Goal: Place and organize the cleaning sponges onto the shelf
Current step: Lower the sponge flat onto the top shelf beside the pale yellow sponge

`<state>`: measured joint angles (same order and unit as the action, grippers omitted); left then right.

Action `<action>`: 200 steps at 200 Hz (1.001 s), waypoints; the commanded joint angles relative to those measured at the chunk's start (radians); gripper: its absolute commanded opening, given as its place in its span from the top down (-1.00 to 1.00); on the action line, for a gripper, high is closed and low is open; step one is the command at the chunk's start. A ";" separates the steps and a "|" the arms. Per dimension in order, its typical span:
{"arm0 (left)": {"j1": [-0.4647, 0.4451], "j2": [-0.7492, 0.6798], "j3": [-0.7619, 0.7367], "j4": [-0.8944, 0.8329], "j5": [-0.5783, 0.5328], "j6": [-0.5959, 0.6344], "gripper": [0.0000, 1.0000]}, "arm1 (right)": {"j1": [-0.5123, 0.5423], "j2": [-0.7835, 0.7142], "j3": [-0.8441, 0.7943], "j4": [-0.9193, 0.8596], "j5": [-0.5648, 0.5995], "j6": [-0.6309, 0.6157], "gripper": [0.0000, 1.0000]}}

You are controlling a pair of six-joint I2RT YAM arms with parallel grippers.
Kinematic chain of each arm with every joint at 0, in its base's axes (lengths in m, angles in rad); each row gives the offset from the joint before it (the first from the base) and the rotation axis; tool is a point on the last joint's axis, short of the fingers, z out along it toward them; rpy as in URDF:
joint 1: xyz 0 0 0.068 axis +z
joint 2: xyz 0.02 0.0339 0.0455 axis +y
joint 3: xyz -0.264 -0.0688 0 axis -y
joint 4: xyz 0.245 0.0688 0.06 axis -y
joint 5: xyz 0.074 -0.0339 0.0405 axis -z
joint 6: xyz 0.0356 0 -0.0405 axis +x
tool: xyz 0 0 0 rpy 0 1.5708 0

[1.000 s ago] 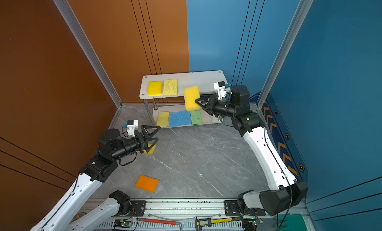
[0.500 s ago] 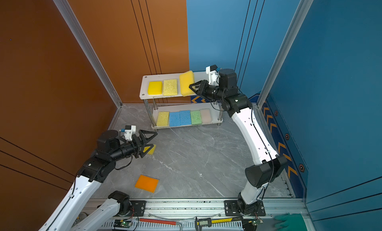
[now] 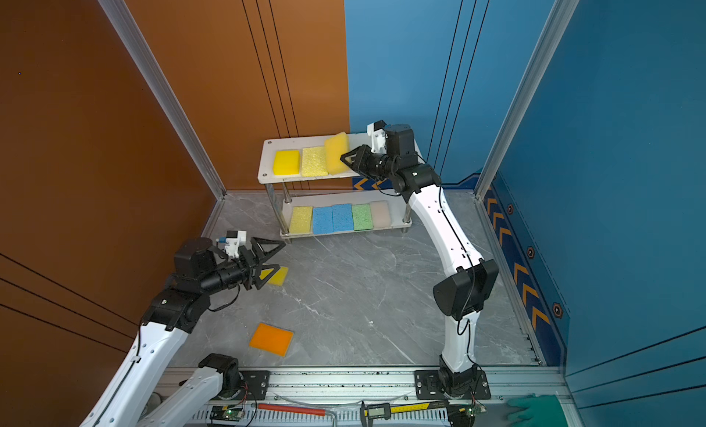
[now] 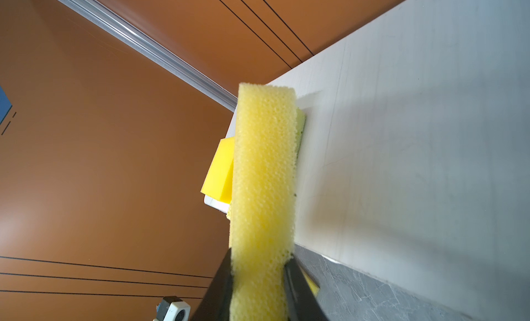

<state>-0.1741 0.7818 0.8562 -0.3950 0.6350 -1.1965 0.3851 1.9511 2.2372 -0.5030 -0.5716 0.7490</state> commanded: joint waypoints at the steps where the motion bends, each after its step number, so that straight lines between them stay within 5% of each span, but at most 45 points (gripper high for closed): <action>1: 0.028 -0.003 -0.015 -0.016 0.052 0.022 -0.96 | 0.008 0.018 0.049 -0.006 0.020 0.008 0.48; 141: 0.151 0.011 -0.020 -0.016 0.134 0.032 -0.96 | -0.006 0.081 0.073 -0.006 0.032 0.026 0.17; 200: 0.163 0.024 -0.016 -0.009 0.137 0.032 -0.96 | -0.006 0.066 0.070 -0.018 0.060 -0.014 -0.21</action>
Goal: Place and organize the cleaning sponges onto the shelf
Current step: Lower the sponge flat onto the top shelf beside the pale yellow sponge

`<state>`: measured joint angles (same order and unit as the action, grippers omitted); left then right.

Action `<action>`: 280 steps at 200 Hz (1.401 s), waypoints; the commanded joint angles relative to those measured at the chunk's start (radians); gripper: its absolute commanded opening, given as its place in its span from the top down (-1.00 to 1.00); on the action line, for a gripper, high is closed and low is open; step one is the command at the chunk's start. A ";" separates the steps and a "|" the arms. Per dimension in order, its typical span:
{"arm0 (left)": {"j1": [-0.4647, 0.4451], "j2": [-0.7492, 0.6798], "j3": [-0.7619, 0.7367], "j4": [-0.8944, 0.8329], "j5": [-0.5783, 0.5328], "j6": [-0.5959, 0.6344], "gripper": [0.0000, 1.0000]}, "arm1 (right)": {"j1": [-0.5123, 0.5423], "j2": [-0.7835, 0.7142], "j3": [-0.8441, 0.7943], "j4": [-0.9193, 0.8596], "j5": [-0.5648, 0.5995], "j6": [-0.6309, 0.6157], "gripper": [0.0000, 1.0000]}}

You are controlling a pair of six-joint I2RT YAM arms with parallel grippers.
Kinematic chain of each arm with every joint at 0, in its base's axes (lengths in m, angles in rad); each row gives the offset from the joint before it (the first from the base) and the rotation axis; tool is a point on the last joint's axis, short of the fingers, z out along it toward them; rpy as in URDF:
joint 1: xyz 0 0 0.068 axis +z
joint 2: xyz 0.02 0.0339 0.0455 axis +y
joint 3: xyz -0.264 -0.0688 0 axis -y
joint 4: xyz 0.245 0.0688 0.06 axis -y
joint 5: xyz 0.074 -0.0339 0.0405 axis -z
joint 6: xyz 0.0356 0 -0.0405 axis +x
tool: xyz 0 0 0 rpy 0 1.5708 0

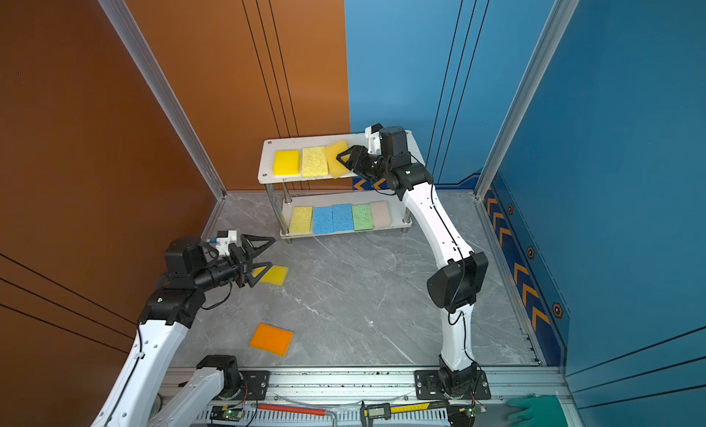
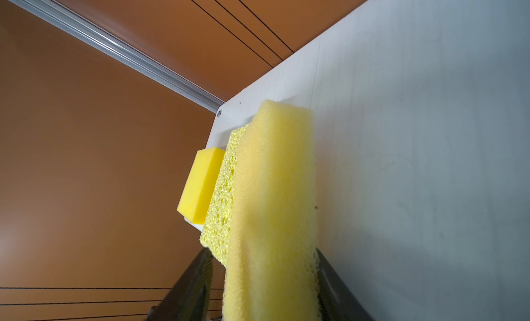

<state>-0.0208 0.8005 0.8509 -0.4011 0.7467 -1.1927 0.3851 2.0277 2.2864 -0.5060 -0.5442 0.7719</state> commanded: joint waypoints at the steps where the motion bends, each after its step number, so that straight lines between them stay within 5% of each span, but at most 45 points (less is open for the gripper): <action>1: 0.010 0.005 -0.010 -0.003 0.025 0.028 -0.96 | -0.006 -0.011 0.021 -0.017 0.033 -0.040 -0.21; 135: 0.016 0.020 0.014 0.013 0.019 0.028 -0.96 | 0.023 -0.033 0.095 -0.237 0.273 -0.333 -0.52; 216: 0.016 0.026 0.016 0.013 0.028 0.039 -0.96 | -0.002 -0.126 0.119 -0.239 0.131 -0.245 -0.53; 249: 0.016 0.012 0.003 0.014 0.028 0.038 -0.96 | -0.011 -0.258 -0.072 -0.248 0.099 -0.227 -0.30; 280: 0.016 -0.001 -0.018 0.013 0.028 0.036 -0.96 | -0.006 -0.318 -0.204 -0.247 0.066 -0.213 0.30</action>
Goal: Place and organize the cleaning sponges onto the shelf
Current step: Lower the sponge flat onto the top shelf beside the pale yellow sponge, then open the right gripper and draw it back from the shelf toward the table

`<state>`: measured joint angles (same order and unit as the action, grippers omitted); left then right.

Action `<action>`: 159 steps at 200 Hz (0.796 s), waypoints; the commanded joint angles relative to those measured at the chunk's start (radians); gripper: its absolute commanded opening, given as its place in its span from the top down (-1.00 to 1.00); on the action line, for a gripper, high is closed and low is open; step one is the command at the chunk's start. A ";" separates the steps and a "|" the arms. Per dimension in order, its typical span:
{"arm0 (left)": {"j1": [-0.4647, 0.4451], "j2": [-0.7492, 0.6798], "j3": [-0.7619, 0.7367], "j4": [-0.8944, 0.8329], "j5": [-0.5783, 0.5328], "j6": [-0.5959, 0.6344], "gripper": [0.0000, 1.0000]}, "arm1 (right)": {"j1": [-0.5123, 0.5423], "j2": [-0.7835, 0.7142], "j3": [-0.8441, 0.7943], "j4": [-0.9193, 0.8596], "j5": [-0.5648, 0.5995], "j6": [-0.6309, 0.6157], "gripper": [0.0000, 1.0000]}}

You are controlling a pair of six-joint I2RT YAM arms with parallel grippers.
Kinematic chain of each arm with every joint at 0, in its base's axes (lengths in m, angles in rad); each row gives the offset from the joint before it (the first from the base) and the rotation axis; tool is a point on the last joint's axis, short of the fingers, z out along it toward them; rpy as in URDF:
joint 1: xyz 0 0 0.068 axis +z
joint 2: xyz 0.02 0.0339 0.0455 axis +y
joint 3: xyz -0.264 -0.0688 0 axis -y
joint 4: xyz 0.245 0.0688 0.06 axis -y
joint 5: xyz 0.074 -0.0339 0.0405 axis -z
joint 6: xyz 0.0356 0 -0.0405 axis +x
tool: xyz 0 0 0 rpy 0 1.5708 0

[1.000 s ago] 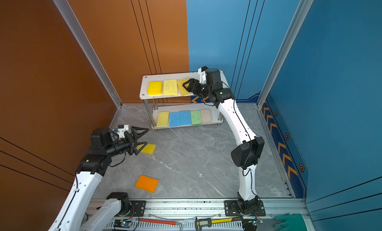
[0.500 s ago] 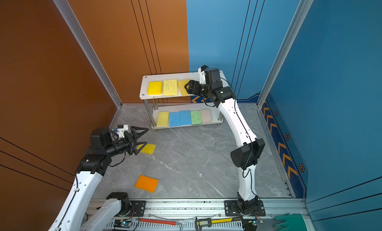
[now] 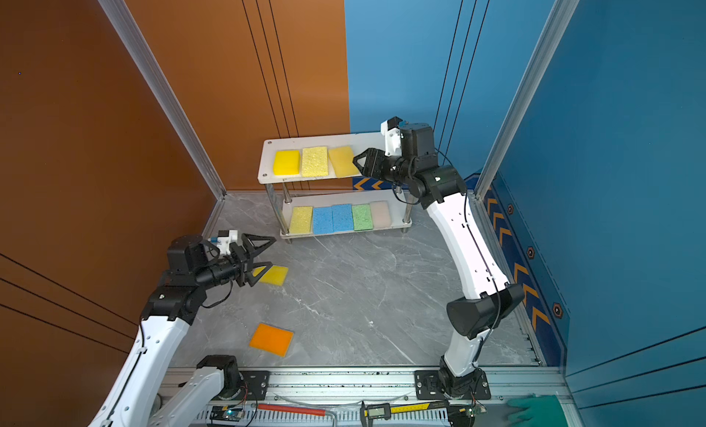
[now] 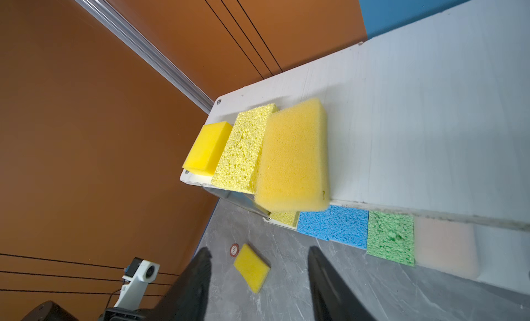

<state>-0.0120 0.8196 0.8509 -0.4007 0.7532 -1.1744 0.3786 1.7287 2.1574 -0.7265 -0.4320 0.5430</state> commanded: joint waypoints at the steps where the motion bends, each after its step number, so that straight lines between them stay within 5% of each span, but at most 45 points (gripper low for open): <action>1: 0.007 -0.020 -0.018 0.013 0.021 0.018 -0.96 | 0.000 -0.019 -0.078 -0.026 -0.047 0.016 0.33; 23: 0.007 -0.024 -0.022 0.013 0.016 0.015 -0.96 | 0.015 0.003 -0.093 -0.033 -0.055 0.018 1.00; 159: 0.044 -0.011 -0.027 0.013 0.029 0.021 -0.96 | 0.054 0.266 0.148 -0.033 -0.046 0.026 1.00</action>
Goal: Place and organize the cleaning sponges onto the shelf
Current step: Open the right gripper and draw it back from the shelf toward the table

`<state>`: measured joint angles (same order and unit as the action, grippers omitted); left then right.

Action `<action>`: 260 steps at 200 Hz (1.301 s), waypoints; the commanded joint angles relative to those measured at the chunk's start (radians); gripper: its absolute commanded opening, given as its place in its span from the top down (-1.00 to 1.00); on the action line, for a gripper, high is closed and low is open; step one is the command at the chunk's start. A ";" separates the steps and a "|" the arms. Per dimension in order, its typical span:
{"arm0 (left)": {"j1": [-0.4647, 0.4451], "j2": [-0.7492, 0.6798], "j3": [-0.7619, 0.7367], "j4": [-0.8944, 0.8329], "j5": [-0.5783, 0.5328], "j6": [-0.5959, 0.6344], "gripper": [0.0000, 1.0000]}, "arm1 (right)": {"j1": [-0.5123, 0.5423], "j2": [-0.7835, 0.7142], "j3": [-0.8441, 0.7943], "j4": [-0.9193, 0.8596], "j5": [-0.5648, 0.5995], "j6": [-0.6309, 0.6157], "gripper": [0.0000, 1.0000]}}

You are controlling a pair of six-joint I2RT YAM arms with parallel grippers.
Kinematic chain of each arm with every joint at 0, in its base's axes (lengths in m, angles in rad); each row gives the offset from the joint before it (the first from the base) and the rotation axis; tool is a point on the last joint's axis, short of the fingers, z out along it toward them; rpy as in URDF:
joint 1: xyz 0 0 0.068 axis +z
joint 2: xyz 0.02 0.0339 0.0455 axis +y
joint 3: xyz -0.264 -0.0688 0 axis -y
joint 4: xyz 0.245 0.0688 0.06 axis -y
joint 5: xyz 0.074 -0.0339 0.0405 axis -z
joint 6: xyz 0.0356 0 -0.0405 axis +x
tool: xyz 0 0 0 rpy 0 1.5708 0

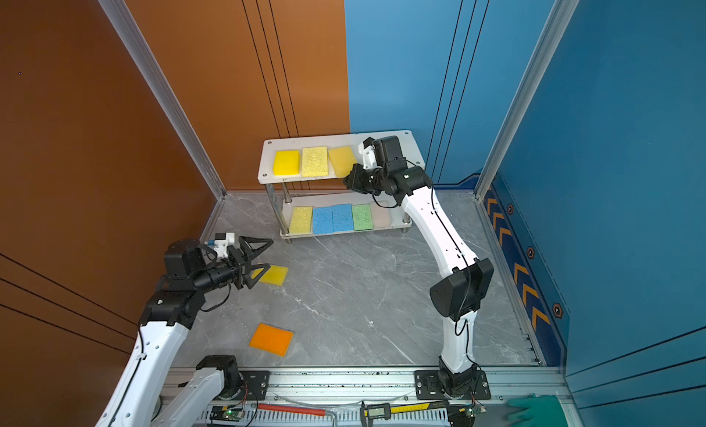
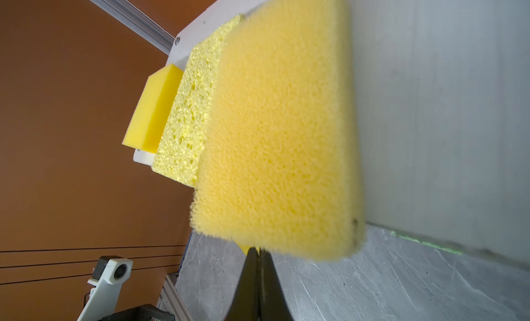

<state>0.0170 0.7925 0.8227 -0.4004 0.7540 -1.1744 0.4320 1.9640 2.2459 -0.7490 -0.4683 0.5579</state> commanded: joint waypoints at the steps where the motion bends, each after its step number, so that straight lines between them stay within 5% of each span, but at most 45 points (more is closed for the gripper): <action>1: 0.015 0.017 0.002 0.012 0.029 0.022 -0.96 | 0.001 0.032 0.061 -0.010 -0.011 0.011 1.00; 139: 0.053 0.085 0.015 -0.008 0.041 0.073 -0.96 | 0.028 0.087 0.116 -0.010 -0.035 0.027 0.99; 161: 0.054 0.084 0.026 -0.144 -0.029 0.145 -0.96 | 0.047 -0.015 0.001 -0.010 -0.020 0.017 0.85; 199: 0.052 0.032 -0.037 -0.239 -0.182 0.093 -0.96 | 0.098 -0.256 -0.316 -0.010 0.026 -0.018 0.25; 260: 0.046 -0.065 -0.222 -0.239 -0.371 -0.099 -0.96 | 0.115 -0.555 -0.793 0.069 0.032 0.035 -0.04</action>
<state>0.0608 0.7425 0.6518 -0.6064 0.5110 -1.1851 0.5434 1.4654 1.5925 -0.7223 -0.4618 0.5610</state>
